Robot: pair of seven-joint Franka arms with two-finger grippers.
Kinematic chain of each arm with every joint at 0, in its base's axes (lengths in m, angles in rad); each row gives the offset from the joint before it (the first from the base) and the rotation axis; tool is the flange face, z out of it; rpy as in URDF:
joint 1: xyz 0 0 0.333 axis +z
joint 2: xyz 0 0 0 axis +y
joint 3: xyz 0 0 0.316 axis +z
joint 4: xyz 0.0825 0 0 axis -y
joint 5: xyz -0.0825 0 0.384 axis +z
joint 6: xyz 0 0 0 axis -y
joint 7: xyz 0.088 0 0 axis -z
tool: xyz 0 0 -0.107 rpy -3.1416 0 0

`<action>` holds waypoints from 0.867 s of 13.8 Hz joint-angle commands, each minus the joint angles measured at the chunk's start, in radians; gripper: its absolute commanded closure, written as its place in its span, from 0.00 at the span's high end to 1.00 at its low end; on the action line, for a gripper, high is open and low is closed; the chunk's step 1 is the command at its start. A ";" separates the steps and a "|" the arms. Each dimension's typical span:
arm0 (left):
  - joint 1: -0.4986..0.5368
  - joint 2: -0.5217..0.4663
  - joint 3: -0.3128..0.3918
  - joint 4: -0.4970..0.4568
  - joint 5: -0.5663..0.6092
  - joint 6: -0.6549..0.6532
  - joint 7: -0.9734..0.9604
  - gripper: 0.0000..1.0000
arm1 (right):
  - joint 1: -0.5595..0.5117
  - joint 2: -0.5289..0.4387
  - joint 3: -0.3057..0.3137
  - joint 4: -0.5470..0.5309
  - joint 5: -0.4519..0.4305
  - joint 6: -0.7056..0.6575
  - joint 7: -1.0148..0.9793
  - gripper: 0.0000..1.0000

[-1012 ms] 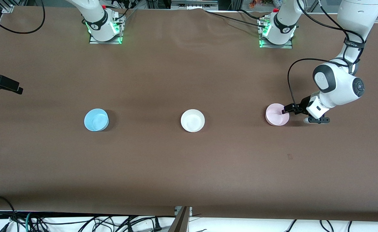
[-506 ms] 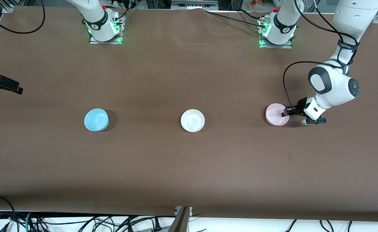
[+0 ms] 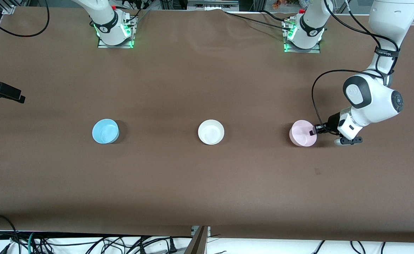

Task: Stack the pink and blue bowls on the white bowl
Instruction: 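Grasp the pink bowl rim with the left gripper, then carry the pink bowl with the left gripper onto the white bowl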

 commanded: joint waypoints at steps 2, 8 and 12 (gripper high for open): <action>-0.123 0.015 -0.056 0.102 -0.011 -0.015 -0.275 0.00 | -0.007 0.010 0.001 0.026 0.018 -0.021 0.011 0.99; -0.310 0.151 -0.090 0.336 0.186 -0.015 -0.735 0.00 | -0.007 0.010 0.001 0.026 0.018 -0.021 0.009 0.99; -0.379 0.229 -0.131 0.429 0.288 -0.013 -0.906 0.00 | -0.007 0.010 0.001 0.026 0.018 -0.021 0.009 0.99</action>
